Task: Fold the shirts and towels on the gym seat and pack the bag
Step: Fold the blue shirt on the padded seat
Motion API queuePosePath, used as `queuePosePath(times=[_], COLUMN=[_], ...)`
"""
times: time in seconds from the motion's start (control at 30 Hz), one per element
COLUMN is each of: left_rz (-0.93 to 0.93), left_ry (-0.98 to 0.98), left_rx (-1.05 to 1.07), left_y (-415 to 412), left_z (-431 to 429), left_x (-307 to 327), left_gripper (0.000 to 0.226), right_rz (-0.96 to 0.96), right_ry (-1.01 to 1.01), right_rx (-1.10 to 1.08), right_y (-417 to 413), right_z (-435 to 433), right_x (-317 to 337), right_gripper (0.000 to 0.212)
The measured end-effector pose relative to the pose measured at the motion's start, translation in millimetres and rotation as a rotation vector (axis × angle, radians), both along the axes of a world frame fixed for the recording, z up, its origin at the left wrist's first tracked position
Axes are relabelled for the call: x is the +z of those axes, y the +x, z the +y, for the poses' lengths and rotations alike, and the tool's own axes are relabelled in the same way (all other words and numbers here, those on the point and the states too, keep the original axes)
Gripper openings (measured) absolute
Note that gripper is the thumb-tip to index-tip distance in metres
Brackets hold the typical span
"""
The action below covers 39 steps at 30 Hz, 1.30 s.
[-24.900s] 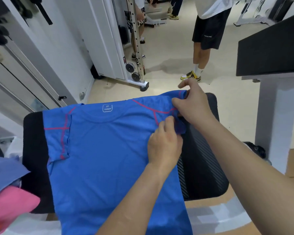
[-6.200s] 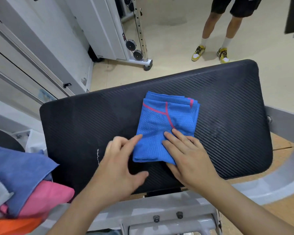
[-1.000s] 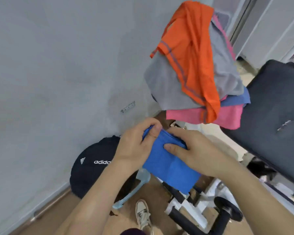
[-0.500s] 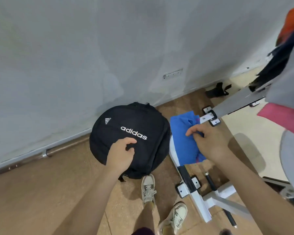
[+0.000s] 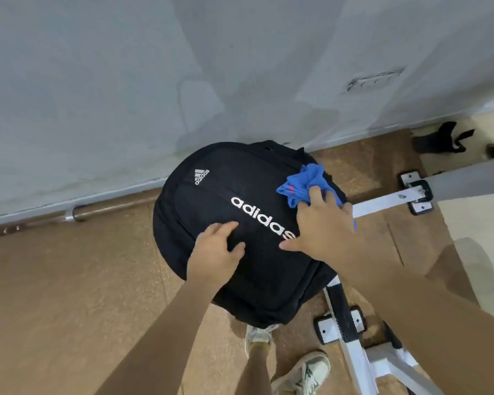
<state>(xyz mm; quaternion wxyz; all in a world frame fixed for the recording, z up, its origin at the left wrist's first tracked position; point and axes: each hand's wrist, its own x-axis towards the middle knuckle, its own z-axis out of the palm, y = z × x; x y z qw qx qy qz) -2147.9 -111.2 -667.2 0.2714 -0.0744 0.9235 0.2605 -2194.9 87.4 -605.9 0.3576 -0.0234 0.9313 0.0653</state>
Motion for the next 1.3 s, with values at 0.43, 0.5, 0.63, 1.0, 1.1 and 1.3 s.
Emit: queuePosePath(times=[0.43, 0.5, 0.63, 1.0, 1.1, 1.3], left_rz=[-0.008, 0.131, 0.501, 0.753, 0.553, 0.294], left_ry=[0.097, -0.060, 0.112, 0.160, 0.334, 0.197], left_rx=[1.009, 0.839, 0.504, -0.657, -0.642, 0.013], left_y=[-64.5, -62.8, -47.8, 33.7, 49.5, 43.9], left_z=[-104.3, -98.8, -53.2, 76.4, 81.4, 41.3], left_x=[-47.2, -28.0, 58.0, 208.7, 240.8, 271.2], left_gripper=[0.036, 0.027, 0.015, 0.017, 0.008, 0.033], right_rz=[-0.028, -0.051, -0.030, 0.111, 0.205, 0.196], right_ry=[0.157, 0.142, -0.153, -0.955, -0.941, -1.359], right_rx=[0.095, 0.084, -0.268, -0.836, -0.866, -0.792], right_y=[-11.7, -10.3, -20.8, -7.4, 12.9, 54.4], right_z=[-21.5, -19.4, -4.4, 18.7, 44.0, 77.3], right_x=[-32.7, -29.3, -1.2, 182.8, 201.5, 282.2], right_gripper=[0.094, 0.093, 0.059, 0.020, 0.009, 0.027])
